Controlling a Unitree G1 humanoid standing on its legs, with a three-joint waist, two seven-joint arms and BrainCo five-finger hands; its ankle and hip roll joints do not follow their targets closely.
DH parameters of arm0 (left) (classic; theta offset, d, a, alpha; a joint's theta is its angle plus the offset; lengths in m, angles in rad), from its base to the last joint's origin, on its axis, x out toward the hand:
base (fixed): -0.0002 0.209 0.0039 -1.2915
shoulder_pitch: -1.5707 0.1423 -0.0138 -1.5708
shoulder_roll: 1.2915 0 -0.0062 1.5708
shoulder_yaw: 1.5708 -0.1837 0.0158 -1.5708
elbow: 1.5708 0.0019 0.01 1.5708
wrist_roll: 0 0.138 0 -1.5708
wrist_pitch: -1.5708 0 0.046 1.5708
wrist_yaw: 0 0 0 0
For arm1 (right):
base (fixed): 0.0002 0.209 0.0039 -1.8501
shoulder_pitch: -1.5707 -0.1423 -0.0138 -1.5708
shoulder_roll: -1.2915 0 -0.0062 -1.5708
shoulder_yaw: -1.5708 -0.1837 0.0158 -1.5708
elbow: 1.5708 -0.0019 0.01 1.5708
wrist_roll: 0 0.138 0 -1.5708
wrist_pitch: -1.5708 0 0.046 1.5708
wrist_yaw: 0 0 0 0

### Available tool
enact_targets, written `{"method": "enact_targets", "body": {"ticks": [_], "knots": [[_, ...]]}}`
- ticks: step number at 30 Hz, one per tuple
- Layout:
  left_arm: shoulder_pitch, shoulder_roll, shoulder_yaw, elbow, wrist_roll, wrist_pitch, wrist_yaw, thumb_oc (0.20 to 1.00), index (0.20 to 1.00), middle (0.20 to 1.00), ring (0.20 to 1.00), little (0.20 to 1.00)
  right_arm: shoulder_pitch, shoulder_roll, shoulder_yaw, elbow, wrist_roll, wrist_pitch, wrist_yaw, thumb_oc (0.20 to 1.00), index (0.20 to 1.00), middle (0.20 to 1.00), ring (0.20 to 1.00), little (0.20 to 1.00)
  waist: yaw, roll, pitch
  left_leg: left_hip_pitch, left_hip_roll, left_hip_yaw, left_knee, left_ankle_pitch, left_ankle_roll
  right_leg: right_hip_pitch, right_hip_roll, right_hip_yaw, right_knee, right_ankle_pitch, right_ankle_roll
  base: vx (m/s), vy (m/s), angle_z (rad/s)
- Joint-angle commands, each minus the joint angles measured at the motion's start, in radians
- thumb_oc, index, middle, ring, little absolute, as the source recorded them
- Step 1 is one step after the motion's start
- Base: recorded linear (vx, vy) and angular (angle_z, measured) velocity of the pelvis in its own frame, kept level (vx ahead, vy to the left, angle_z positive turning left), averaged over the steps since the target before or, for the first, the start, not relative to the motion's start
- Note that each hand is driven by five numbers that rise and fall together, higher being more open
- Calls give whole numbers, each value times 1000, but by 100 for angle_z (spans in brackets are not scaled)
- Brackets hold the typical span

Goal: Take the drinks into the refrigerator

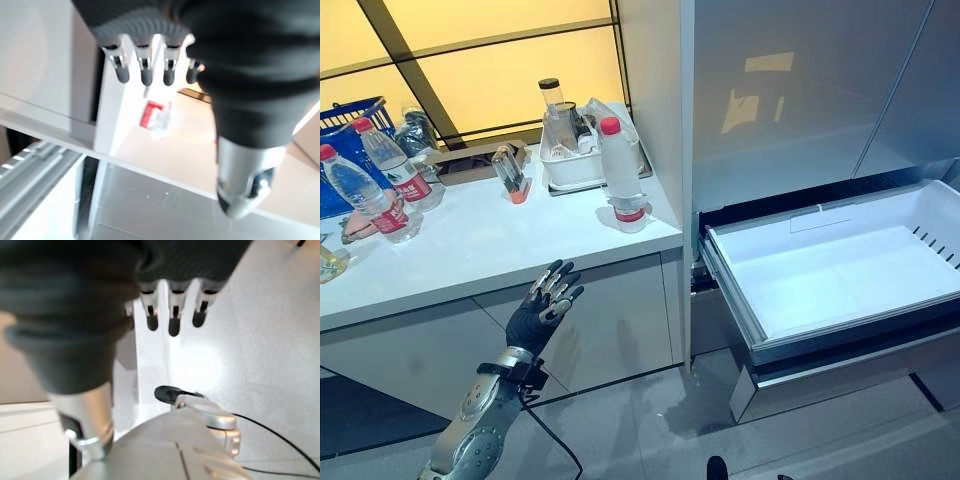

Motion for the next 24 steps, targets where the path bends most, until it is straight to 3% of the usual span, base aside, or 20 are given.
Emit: {"method": "enact_targets", "body": {"ticks": [1, 8, 10, 24], "knots": [[-153, 36, 29, -30, -12, -49, 22, 1000, 1000, 1000, 1000, 1000, -63, 5, 33, 48, -24, 11, 7, 1000, 1000, 1000, 1000, 1000, -19, -24, 24, -23, -13, -53, 7, -22, 1, 188, -8, 23, 11, -222, 51, 0, 0, 0], [-319, 44, 9, 30, 2, -55, 97, 1000, 1000, 1000, 1000, 1000, -61, 5, 56, 59, -40, 25, 8, 1000, 1000, 1000, 1000, 1000, -39, -18, 9, -5, -13, -45, 7, -31, 1, 201, -9, 29, 11, -223, 52, 27, -1, 0], [-364, 70, 26, 35, 62, -59, 126, 1000, 1000, 1000, 1000, 1000, -60, 6, 58, 64, -43, 30, 6, 1000, 1000, 1000, 1000, 1000, -42, -15, 5, 0, -13, -44, 7, -34, 0, 204, -10, 28, 11, -224, 52, 18, 1, -1], [-795, 119, -55, 433, 167, -56, 260, 1000, 1000, 1000, 1000, 1000, -77, -5, 116, 67, -43, 40, -7, 1000, 1000, 1000, 1000, 1000, -87, 5, -22, 11, -12, -22, 7, -39, -3, 200, -14, 41, 11, -217, 63, 6, 0, -2]]}}
